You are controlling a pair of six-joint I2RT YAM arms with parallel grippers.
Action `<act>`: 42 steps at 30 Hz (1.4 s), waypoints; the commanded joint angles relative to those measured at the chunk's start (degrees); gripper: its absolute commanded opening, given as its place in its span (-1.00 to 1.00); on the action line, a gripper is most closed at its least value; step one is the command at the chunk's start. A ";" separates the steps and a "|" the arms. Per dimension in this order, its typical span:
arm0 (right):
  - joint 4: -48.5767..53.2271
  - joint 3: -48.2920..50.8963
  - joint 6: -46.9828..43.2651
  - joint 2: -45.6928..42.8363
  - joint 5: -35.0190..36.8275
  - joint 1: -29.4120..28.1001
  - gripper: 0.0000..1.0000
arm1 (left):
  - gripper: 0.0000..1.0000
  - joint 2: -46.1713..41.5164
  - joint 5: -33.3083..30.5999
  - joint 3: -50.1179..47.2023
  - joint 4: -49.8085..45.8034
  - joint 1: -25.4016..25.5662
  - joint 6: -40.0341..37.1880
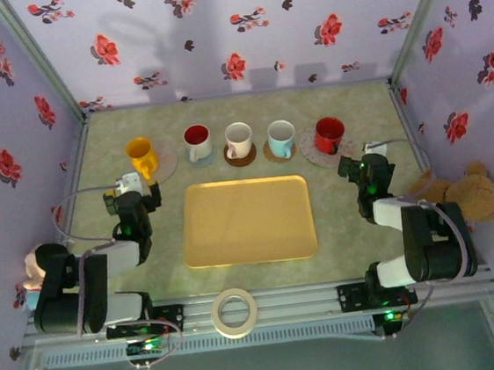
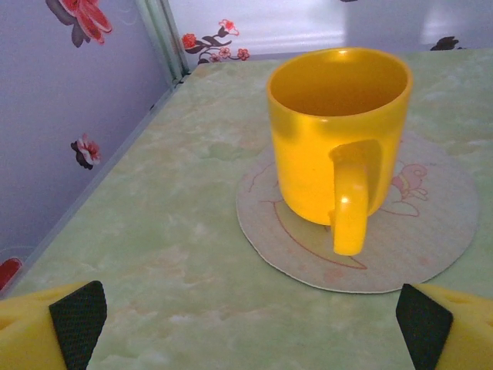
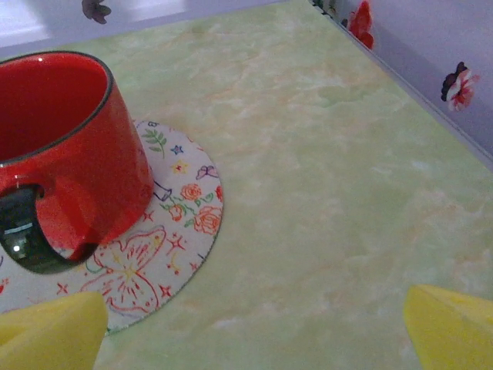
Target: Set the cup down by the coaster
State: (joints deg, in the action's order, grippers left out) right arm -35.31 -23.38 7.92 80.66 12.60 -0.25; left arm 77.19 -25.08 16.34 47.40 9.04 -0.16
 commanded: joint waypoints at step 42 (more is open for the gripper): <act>-9.71 -0.88 -2.47 7.56 -5.90 0.34 0.99 | 1.00 11.45 9.52 5.46 5.40 -7.19 1.57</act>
State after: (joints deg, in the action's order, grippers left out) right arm -43.11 -24.12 6.37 87.83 6.59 0.01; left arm 88.55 -15.81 20.95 52.21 2.24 0.80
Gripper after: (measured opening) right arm 0.993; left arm 0.997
